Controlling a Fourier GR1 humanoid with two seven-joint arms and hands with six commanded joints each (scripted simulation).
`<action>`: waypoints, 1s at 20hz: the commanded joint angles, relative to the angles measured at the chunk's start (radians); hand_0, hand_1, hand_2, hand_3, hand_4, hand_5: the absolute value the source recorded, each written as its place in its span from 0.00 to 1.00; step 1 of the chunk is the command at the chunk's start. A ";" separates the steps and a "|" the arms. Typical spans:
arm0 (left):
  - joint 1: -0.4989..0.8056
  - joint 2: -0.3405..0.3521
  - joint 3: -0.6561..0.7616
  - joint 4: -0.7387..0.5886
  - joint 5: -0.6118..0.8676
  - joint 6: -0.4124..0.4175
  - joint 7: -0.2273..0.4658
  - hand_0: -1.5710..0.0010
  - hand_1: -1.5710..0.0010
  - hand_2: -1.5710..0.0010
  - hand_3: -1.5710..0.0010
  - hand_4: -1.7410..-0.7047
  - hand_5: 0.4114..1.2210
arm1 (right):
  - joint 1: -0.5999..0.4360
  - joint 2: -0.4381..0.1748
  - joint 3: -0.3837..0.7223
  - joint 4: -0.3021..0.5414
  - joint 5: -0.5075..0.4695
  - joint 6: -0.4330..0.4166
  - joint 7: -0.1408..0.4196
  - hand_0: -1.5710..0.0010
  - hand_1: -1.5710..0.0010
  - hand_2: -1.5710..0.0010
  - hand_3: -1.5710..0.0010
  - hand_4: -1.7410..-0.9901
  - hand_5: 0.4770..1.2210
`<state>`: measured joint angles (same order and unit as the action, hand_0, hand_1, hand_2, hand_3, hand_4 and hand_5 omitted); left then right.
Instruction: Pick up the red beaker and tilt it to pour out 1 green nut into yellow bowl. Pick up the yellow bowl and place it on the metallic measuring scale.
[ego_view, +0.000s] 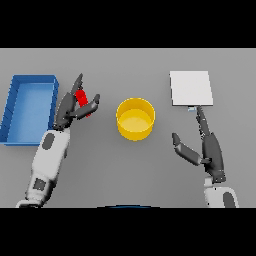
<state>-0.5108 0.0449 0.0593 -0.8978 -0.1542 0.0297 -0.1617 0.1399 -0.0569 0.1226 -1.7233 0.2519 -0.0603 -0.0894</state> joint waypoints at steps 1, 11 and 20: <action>-0.014 -0.007 0.011 0.019 0.010 0.002 -0.017 1.00 0.98 0.96 0.98 0.35 0.39 | -0.007 0.005 0.004 0.004 0.003 -0.001 0.002 1.00 1.00 1.00 1.00 0.64 0.22; -0.062 -0.029 0.007 0.086 -0.026 0.047 -0.033 0.15 0.15 0.14 0.19 0.21 0.91 | 0.002 0.009 -0.003 0.010 -0.004 -0.006 0.003 1.00 1.00 1.00 1.00 0.64 0.23; -0.072 -0.034 0.013 -0.020 0.033 0.103 -0.023 0.02 0.02 0.02 0.03 0.04 0.87 | 0.008 0.008 0.005 -0.010 0.014 -0.014 0.002 1.00 1.00 1.00 1.00 0.64 0.23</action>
<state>-0.5833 0.0105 0.0720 -0.9177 -0.1195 0.1314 -0.1879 0.1476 -0.0494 0.1276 -1.7336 0.2663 -0.0741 -0.0845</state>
